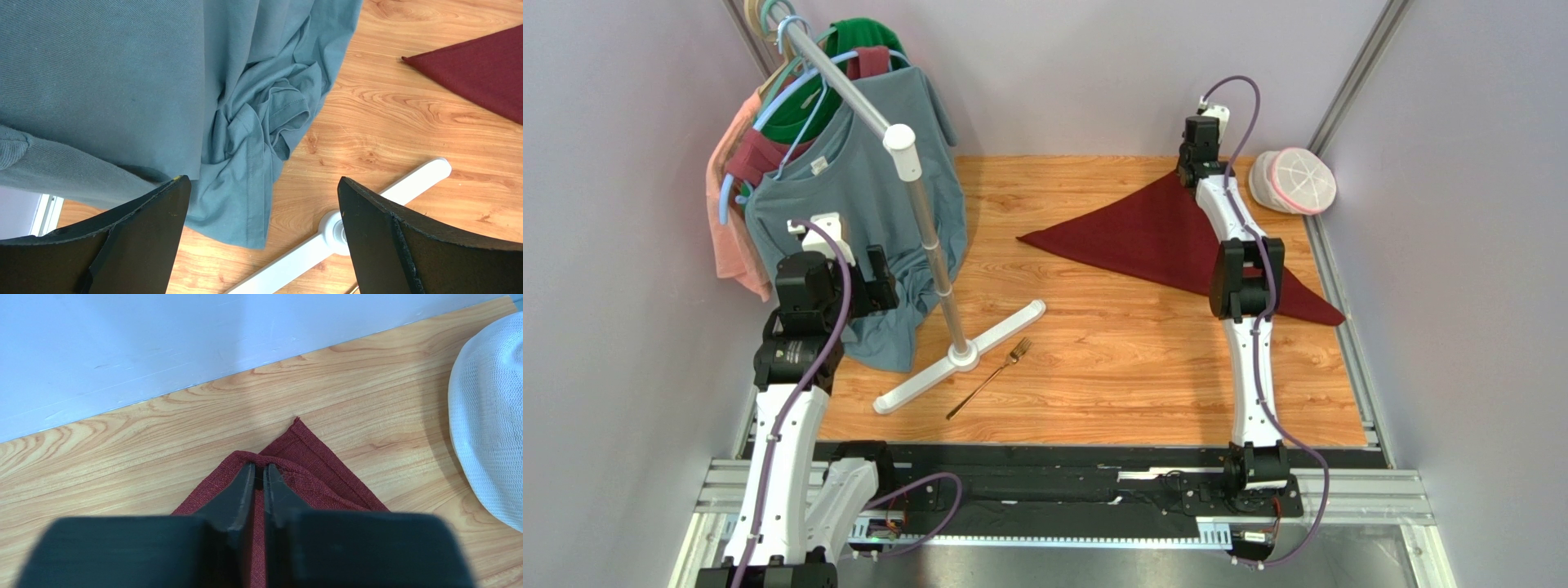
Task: Fold the napkin, place the utensils inside, and roll it up
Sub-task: Fold the napkin
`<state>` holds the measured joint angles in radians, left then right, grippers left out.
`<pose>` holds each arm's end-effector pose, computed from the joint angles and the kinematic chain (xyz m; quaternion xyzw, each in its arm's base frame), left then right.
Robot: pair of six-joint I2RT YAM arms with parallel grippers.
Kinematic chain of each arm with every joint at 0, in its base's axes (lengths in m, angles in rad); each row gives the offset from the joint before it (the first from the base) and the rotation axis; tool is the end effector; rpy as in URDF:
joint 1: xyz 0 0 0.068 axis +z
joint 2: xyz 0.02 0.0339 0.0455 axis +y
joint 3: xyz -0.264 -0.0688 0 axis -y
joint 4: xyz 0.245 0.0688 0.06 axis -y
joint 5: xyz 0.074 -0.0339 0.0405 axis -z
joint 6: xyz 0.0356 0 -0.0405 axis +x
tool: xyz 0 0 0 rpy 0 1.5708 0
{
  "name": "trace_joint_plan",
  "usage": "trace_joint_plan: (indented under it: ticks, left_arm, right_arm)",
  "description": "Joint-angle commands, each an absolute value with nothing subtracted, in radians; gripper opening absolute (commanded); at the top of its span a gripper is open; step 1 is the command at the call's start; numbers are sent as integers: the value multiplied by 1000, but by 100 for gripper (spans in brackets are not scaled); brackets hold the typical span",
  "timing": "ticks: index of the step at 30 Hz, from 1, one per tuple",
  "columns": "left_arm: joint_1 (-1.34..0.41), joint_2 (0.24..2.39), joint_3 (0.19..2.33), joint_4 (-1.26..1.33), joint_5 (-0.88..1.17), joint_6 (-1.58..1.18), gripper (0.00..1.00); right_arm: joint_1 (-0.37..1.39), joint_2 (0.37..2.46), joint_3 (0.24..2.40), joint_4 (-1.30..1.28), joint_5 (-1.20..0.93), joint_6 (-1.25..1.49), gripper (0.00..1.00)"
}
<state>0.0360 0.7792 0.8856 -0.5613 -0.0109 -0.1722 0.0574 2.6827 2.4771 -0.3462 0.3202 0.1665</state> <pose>0.1677 0.0064 0.3365 -0.0910 0.8434 -0.0314 0.5285 0.6002 0.0233 0.1827 0.1246 0.8563 -0.0845 0.4940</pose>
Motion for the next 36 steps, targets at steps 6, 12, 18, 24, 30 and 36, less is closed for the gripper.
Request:
trace_joint_plan:
  ticks: [6, 12, 18, 24, 30, 36]
  left_arm:
    - [40, 784, 916, -549, -23, -155, 99]
    - [41, 778, 916, -548, -9, -156, 99]
    - [41, 769, 914, -543, -8, -163, 99]
    - [40, 752, 910, -541, 34, -175, 99]
    - [41, 750, 908, -540, 66, -187, 99]
    - [41, 749, 907, -540, 74, -190, 98]
  right_arm:
    - [57, 2662, 2462, -279, 338, 153, 100]
    - [66, 2472, 2245, -198, 198, 97, 100]
    - [95, 2132, 1782, -129, 106, 49, 98]
    - [103, 1831, 1430, -146, -50, 42, 84]
    - [113, 1775, 1256, -231, -103, -43, 74]
    - [144, 1764, 1200, -250, -81, -129, 78]
